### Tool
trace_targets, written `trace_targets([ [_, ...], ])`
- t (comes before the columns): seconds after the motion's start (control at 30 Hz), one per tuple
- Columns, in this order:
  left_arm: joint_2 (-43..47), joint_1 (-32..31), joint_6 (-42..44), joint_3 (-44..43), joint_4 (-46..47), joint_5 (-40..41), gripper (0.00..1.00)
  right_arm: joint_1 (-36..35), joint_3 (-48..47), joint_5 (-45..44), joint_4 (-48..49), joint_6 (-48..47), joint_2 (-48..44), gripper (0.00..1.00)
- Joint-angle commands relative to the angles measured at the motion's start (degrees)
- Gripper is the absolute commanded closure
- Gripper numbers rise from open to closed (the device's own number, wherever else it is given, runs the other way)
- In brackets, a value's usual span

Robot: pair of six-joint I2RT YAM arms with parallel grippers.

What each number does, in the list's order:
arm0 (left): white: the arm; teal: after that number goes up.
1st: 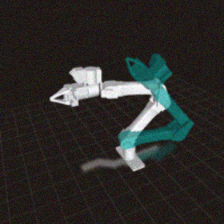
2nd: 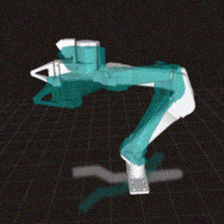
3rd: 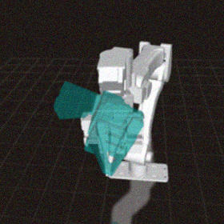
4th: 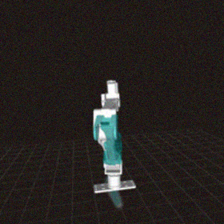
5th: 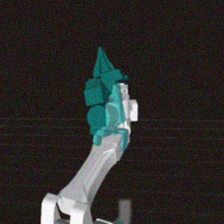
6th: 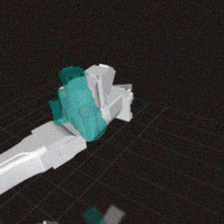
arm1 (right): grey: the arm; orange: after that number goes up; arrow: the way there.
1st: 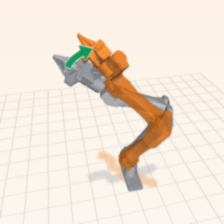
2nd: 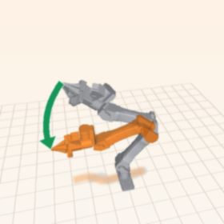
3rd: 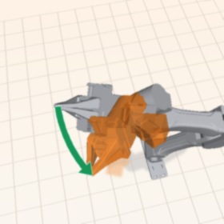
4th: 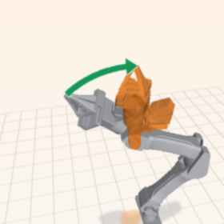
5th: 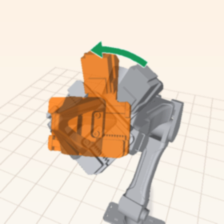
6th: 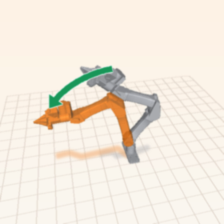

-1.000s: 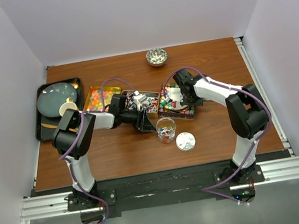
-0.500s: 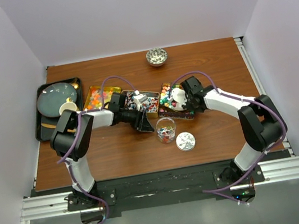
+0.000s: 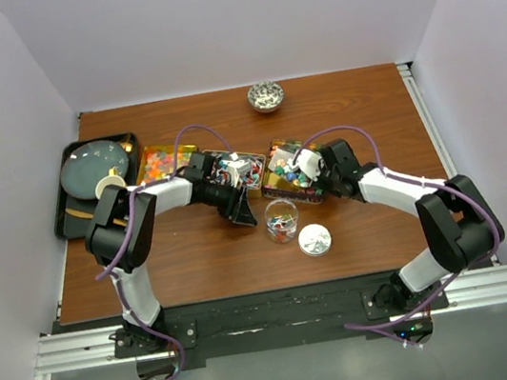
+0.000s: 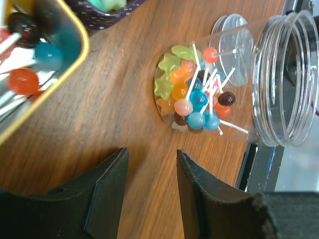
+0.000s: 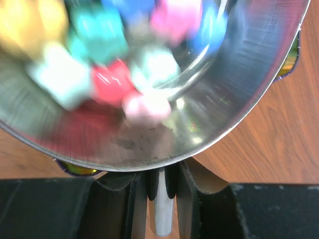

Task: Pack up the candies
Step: Scoop the fake candies from the storage box, then place the fake candies in the packing bottle.

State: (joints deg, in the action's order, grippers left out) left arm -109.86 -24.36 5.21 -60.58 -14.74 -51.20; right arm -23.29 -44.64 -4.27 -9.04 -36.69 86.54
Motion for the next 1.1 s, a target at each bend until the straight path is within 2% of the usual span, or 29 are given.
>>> trace_targets([
  [0.0,-1.85,0.63,4.10,-0.86,-6.97,4.35,0.51,-1.15,3.15,12.09,3.50,5.48,-0.75,1.00],
  [0.2,-1.23,0.63,4.19,-0.51,-6.79,4.62,0.51,1.49,7.46,11.74,7.45,9.44,-7.61,1.00],
  [0.33,-0.53,0.63,4.02,-0.60,-6.62,4.18,0.50,1.49,6.86,12.97,4.47,7.51,-12.61,1.00],
  [0.5,0.96,0.63,3.14,-0.86,-5.56,3.04,0.50,1.49,1.41,12.89,-6.66,0.49,-13.94,1.00],
  [0.6,2.37,0.63,2.35,-1.12,-4.95,3.21,0.49,1.49,-1.49,9.55,-11.68,-3.64,-14.91,1.00],
  [0.73,3.95,0.89,1.03,-1.56,-4.60,4.09,0.49,1.49,-1.94,4.54,-13.37,-11.02,-18.59,1.00],
  [0.9,5.19,1.33,-0.11,-1.04,-2.93,4.71,0.49,1.32,-2.03,2.61,-15.56,-21.83,-24.13,1.00],
  [1.07,5.01,2.12,-1.08,-1.21,-1.52,4.53,0.49,1.05,-5.54,1.55,-19.25,-29.39,-24.67,1.00],
])
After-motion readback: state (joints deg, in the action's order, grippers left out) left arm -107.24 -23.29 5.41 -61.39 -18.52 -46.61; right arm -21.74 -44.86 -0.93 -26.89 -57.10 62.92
